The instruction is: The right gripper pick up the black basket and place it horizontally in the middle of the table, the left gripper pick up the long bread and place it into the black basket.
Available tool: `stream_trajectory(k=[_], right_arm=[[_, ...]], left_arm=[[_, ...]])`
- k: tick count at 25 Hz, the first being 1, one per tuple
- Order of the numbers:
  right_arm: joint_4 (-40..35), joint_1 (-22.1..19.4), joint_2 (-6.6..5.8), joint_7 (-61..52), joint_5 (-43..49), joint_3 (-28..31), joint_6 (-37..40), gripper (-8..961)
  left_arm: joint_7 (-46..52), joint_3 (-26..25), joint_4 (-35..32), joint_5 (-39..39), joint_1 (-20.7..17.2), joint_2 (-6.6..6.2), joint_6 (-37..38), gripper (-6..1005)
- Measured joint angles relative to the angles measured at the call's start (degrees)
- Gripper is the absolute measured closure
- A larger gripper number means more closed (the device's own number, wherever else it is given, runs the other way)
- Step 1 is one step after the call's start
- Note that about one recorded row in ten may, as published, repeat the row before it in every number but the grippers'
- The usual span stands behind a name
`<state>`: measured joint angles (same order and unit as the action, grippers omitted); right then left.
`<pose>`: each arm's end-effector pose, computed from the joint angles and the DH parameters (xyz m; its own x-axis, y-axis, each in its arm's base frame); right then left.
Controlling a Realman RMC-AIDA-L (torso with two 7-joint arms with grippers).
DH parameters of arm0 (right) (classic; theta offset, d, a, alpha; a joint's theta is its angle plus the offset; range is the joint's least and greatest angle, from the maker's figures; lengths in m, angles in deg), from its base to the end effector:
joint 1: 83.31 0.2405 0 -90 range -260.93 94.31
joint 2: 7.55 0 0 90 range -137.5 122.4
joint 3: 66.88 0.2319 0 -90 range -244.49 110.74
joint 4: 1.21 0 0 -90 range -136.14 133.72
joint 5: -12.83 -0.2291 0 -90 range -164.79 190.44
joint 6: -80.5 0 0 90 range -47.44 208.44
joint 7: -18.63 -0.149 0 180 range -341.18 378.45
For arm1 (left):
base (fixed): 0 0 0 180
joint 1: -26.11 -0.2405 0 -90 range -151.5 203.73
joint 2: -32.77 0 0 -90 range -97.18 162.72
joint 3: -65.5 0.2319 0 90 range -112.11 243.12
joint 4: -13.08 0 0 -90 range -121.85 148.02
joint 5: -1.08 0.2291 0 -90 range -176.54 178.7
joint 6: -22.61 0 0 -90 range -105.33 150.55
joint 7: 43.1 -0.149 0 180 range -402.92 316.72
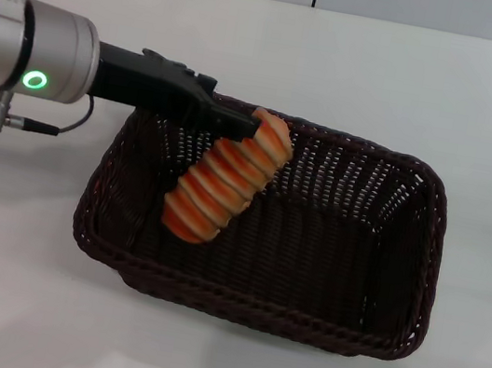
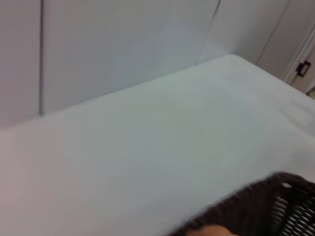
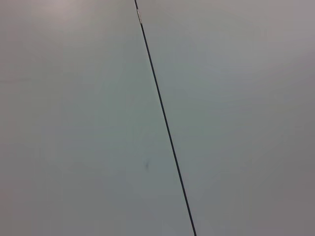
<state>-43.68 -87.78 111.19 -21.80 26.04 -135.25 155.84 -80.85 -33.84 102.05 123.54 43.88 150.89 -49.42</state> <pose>0.3489 0.2494 0.1448 0.4903 0.4115 -0.7683 -0.8289 -0.0521 -0.5569 -0.1414 0.3493 0.0281 0.7672 0.5663 0.3012 0.6407 -0.6987 -0.3183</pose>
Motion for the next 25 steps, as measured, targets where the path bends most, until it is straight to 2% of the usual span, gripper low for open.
stream_trajectory(k=[1, 3, 5, 6, 10, 11, 12, 13, 14, 15, 16, 17, 18, 19, 20, 21, 22, 23, 24, 25], right_arm=[[-0.1, 0.0, 0.0, 0.0, 0.0, 0.0, 0.3, 122], [-0.1, -0.1, 0.0, 0.0, 0.0, 0.0, 0.9, 122], [-0.1, -0.1, -0.01, 0.0, 0.0, 0.0, 1.1, 122], [-0.1, -0.1, -0.04, -0.1, 0.1, 0.0, 1.2, 122], [-0.1, -0.2, -0.12, -0.8, 0.8, 0.0, 1.2, 123], [-0.1, -0.2, -0.15, -0.8, 0.9, 0.0, 1.2, 123], [-0.1, -0.2, -0.15, -0.8, 0.9, 0.0, 1.2, 123], [-0.1, -0.3, -0.16, -0.8, 0.9, 0.0, 1.2, 123], [-0.1, -0.3, -0.15, -0.8, 0.9, 0.0, 1.2, 123], [0.0, -0.4, -0.12, -0.6, 0.9, 0.0, 1.3, 123], [0.3, -0.4, -0.07, -0.1, 0.9, 0.3, 1.4, 123], [0.7, -0.4, -0.01, 0.5, 0.9, 0.7, 1.7, 123], [1.7, -0.3, 0.07, 1.4, 0.9, 1.5, 2.5, 123], [2.7, -0.2, 0.12, 2.2, 0.8, 2.3, 3.4, 123], [6.2, 0.5, 0.21, 4.2, 0.5, 4.8, 6.9, 123], [6.2, 0.5, 0.21, 4.2, 0.5, 4.8, 6.9, 123], [10.7, 1.5, 0.32, 5.8, 0.1, 8.3, 10.9, 123], [10.7, 1.5, 0.32, 5.8, 0.1, 8.3, 10.9, 123], [13.4, 2.3, 0.36, 6.3, -0.1, 10.7, 12.8, 123], [16.5, 3.3, 0.35, 6.8, -0.3, 13.5, 14.3, 123]], left_arm=[[0.0, 0.0, 0.0, 0.0, 0.0, 0.0, 0.0, 146], [-4.8, -1.0, 0.1, 0.2, -0.9, 0.03, 4.7, 145], [-10.3, -1.0, -0.1, 0.3, -2.6, 0.06, 13.5, 144], [-10.3, -1.0, -0.1, 0.3, -2.6, 0.06, 13.5, 145], [-21.6, 2.2, -4.3, -0.8, -6.3, 0.27, 44.6, 147], [-23.9, 5.2, -7.1, -0.9, -7.0, 0.23, 57.3, 147], [-24.3, 6.7, -8.8, -0.9, -7.0, 0.17, 63.1, 148], [-24.9, 10.5, -13.0, -0.7, -6.8, 0.13, 76.1, 148], [-24.9, 10.5, -13.0, -0.7, -6.8, 0.13, 76.1, 149], [-24.9, 12.8, -16.3, -0.7, -6.3, 0.11, 83.7, 149], [-24.9, 12.8, -16.3, -0.7, -6.3, 0.11, 83.7, 149], [-23.1, 18.9, -26.1, -0.6, -4.1, 0.2, 103.2, 150], [-20.9, 21.6, -31.1, -0.5, -2.7, 0.18, 111.1, 150], [-17.9, 23.5, -35.0, -0.5, -1.7, 0.22, 116.5, 151], [-17.9, 23.5, -35.0, -0.5, -1.7, 0.22, 116.5, 151], [-5.5, 26.7, -45.1, 0.1, 0.5, 0.14, 127.0, 151], [0.1, 27.0, -48.6, 0.8, 0.8, 0.12, 129.0, 152], [7.6, 27.1, -52.8, 1.9, 1.2, 0.12, 131.3, 152], [11.7, 27.1, -54.9, 2.6, 1.4, 0.11, 132.2, 153], [22.2, 27.0, -60.1, 3.8, 1.8, 0.11, 134.1, 153]])
